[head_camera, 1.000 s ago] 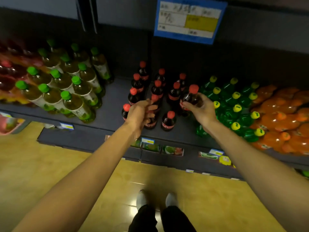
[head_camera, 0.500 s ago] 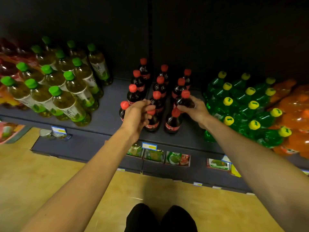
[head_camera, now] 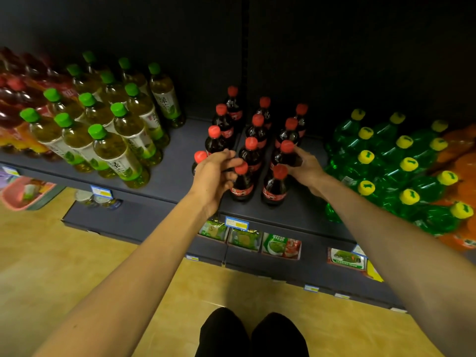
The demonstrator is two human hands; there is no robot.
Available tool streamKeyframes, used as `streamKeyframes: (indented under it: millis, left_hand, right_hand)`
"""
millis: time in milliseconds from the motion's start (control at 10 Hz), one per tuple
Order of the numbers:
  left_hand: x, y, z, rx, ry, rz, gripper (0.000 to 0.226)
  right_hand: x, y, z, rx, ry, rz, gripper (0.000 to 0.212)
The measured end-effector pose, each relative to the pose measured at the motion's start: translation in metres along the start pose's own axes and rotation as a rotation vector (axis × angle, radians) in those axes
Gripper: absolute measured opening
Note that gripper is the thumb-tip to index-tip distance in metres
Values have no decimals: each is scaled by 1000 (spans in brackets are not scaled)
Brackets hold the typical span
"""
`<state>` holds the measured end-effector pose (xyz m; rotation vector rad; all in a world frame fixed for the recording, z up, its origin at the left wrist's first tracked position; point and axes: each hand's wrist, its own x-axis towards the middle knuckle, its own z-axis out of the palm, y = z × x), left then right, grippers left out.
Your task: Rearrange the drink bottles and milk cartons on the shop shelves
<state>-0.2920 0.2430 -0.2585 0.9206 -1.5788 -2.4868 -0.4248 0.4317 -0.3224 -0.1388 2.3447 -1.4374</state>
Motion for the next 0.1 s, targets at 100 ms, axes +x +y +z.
streamKeyframes:
  millis: [100]
  left_hand:
    - [-11,4,3,5,9,-17,18]
  right_hand:
    - [-8,-9,-5,61,43,25,64]
